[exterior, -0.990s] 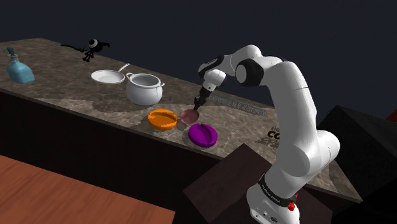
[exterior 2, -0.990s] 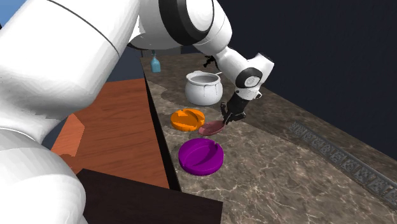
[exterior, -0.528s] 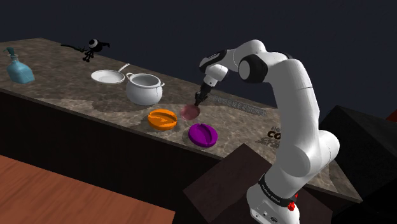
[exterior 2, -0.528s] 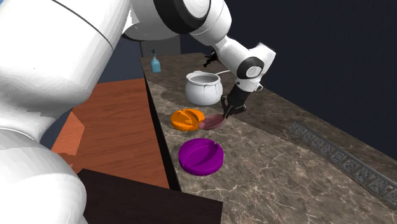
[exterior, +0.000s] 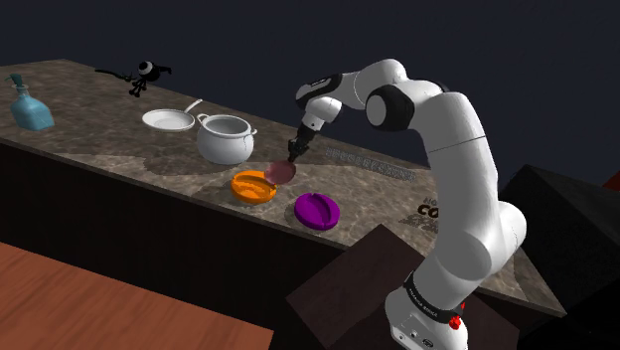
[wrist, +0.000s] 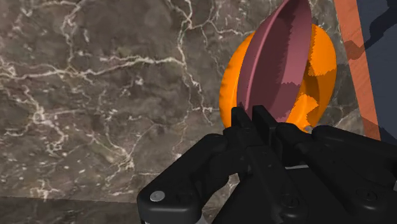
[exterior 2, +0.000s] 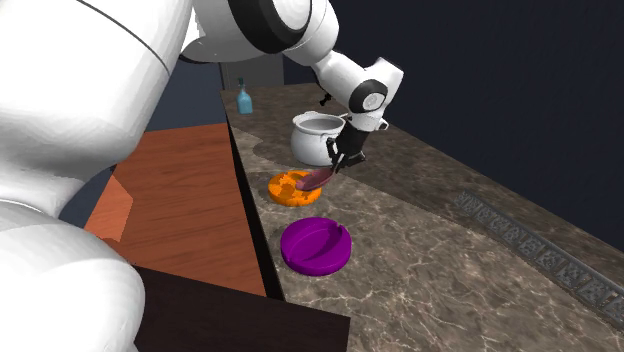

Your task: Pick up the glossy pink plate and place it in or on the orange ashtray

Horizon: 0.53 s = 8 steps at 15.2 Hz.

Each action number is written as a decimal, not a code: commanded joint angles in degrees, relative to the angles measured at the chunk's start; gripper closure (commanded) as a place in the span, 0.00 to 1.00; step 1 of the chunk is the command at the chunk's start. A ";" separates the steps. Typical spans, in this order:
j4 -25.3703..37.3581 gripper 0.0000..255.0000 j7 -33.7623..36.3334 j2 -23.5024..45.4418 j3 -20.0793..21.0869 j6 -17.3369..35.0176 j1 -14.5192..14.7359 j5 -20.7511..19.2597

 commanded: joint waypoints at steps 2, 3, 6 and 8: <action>3.26 1.00 3.70 1.22 0.59 -0.64 2.07 -0.23; 4.36 1.00 4.91 1.70 0.80 -0.78 2.79 -0.30; 8.79 1.00 9.05 3.75 1.46 -1.57 5.04 -0.61; 8.84 1.00 8.66 4.65 1.63 -0.78 4.98 -0.36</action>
